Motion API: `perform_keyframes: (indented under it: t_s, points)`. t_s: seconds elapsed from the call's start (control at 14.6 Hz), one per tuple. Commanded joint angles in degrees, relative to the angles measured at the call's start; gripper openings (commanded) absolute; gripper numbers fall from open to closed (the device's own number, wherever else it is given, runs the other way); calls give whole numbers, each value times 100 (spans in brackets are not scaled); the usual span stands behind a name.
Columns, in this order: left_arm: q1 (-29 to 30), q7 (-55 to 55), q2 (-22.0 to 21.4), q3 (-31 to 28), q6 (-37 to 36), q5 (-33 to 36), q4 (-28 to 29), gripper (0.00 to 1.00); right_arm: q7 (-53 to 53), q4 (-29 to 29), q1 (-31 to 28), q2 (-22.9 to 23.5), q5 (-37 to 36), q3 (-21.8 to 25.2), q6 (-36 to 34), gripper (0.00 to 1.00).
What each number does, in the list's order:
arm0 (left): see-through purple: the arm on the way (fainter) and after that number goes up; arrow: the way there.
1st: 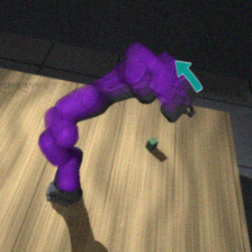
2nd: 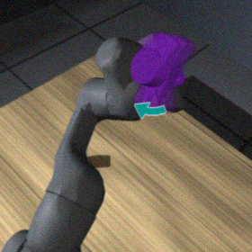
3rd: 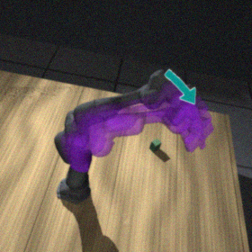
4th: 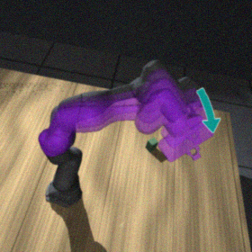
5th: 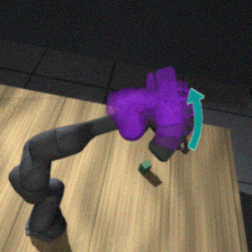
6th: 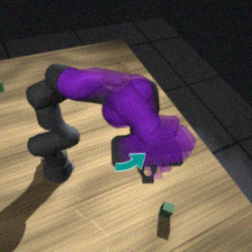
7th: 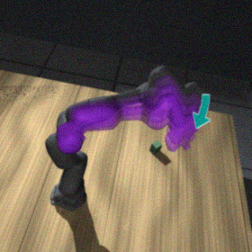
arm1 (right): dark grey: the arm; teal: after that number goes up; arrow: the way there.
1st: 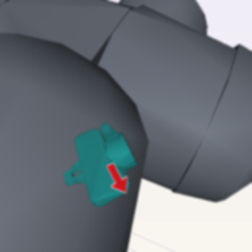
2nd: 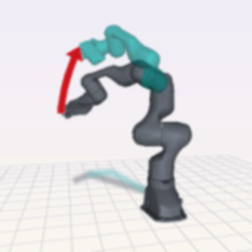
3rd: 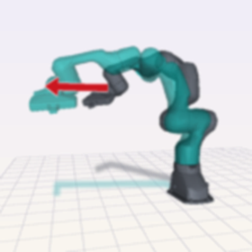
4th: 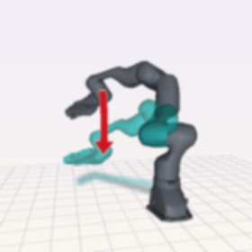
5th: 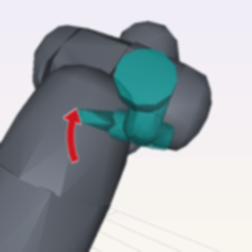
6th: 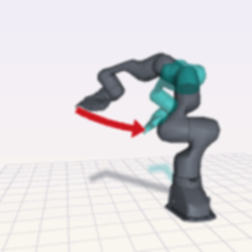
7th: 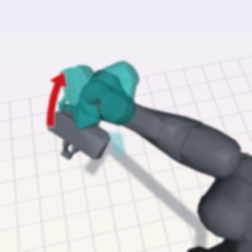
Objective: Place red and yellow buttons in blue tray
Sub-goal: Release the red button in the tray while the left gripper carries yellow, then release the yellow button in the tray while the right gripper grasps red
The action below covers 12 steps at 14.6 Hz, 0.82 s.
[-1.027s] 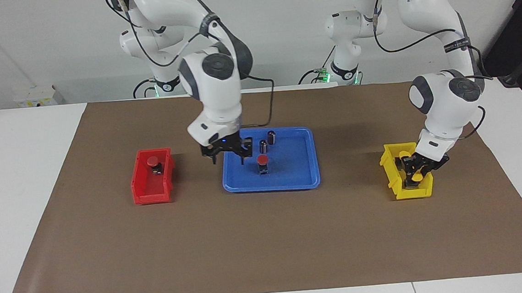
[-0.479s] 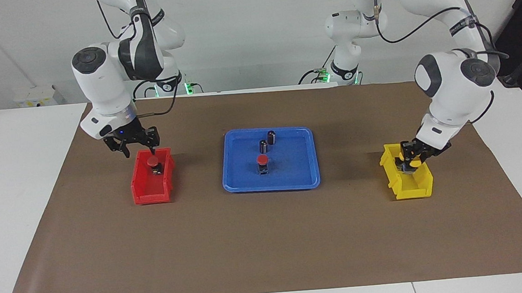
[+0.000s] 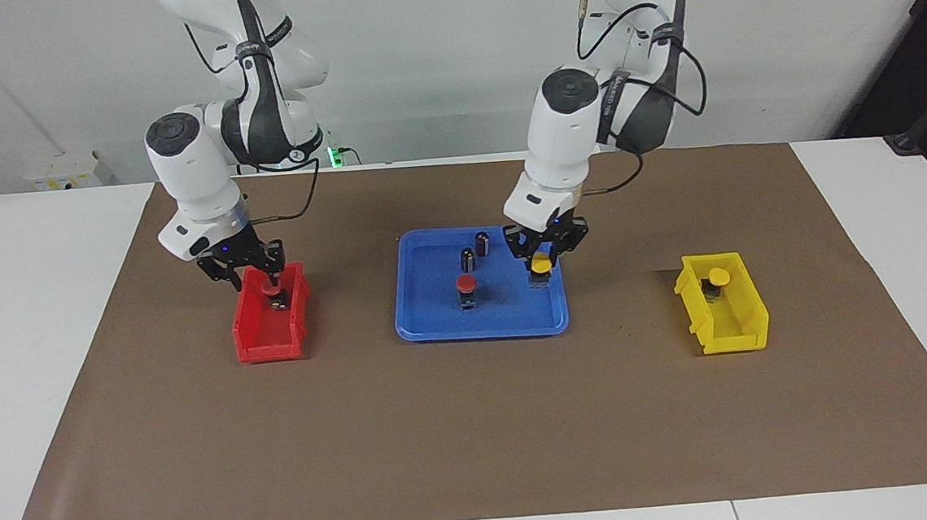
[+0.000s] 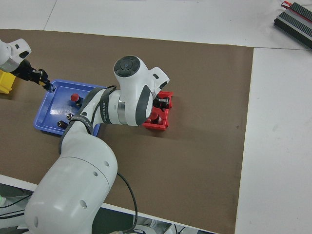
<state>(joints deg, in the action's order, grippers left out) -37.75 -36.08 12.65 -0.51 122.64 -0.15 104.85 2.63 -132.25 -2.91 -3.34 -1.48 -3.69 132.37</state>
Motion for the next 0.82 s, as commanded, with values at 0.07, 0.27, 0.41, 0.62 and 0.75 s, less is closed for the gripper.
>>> perform_keyframes:
  t_s: [0.07,0.27,0.41,0.62,0.75]
  points:
    - [-74,-91,132,-116,892,-370,589,2,62,-292,-34,44,95,-61,412,65]
    - [-312,-372,510,-116,1217,-574,580,2,80,-476,-17,44,95,-61,597,63]
    - [-321,-409,529,-116,1245,-574,580,7,106,-529,-25,18,95,-61,606,63]
    - [-321,-391,537,-124,1219,-574,528,67,115,-652,-25,-26,95,-61,597,61]
    - [-321,-400,511,-125,1175,-574,501,82,115,-661,-25,-26,95,-61,588,53]
